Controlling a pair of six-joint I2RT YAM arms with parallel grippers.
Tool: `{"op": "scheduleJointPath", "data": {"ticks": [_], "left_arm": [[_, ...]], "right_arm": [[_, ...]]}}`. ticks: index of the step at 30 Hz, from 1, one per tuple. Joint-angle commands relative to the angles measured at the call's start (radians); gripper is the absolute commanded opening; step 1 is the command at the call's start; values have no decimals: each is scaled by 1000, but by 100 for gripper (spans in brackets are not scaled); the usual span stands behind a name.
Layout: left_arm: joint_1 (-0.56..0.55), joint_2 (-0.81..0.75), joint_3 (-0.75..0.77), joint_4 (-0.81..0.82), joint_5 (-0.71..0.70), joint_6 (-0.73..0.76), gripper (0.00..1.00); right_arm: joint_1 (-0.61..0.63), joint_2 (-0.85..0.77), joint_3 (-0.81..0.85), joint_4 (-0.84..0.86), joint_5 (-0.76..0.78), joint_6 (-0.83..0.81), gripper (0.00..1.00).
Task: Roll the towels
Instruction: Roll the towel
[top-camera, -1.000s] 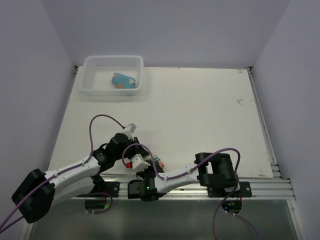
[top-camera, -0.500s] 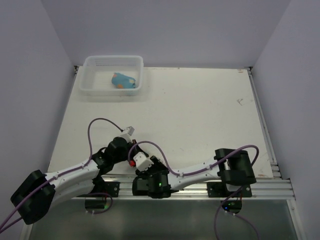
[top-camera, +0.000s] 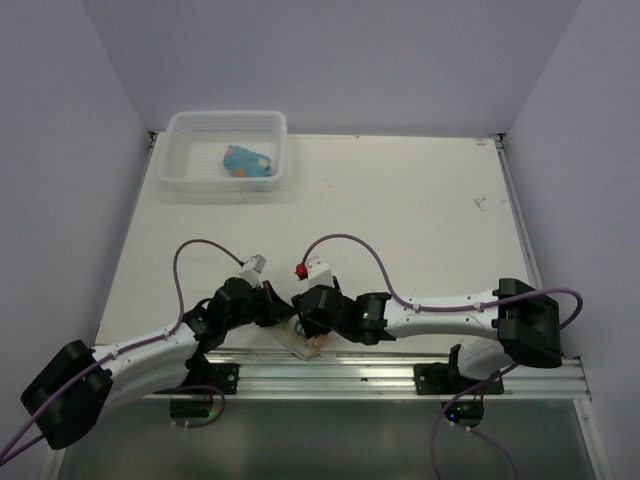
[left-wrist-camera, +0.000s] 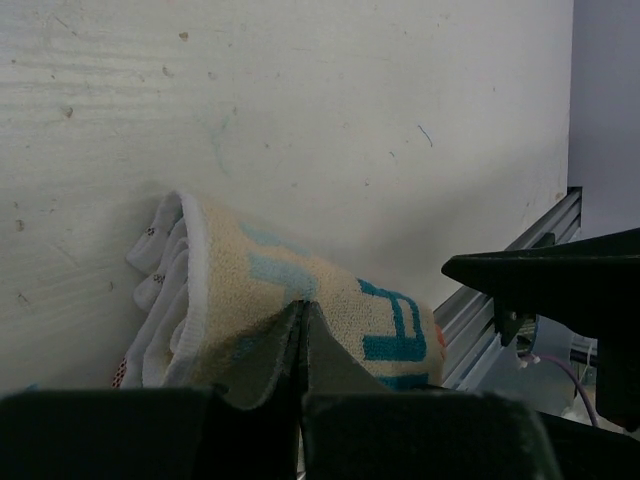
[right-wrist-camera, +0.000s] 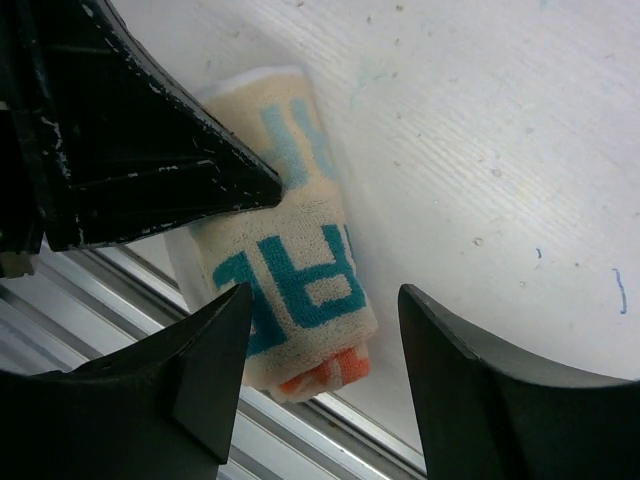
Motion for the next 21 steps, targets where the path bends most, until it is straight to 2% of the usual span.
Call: {"op": "scheduleJointPath", "data": {"ticks": [1, 10, 16, 18, 21], "left_arm": [[-7, 11, -43, -119, -39, 17, 0], [-6, -1, -55, -136, -46, 12, 0], [-6, -30, -64, -151, -55, 9, 0], [-6, -29, -63, -151, -57, 12, 0], [-6, -24, -54, -153, -62, 18, 0]], "right_arm": [[-28, -16, -21, 82, -155, 32, 64], [-61, 56, -99, 131, -252, 91, 68], [-61, 92, -150, 165, -257, 117, 67], [-61, 98, -156, 176, -257, 115, 66], [-61, 95, -164, 206, -261, 103, 58]]}}
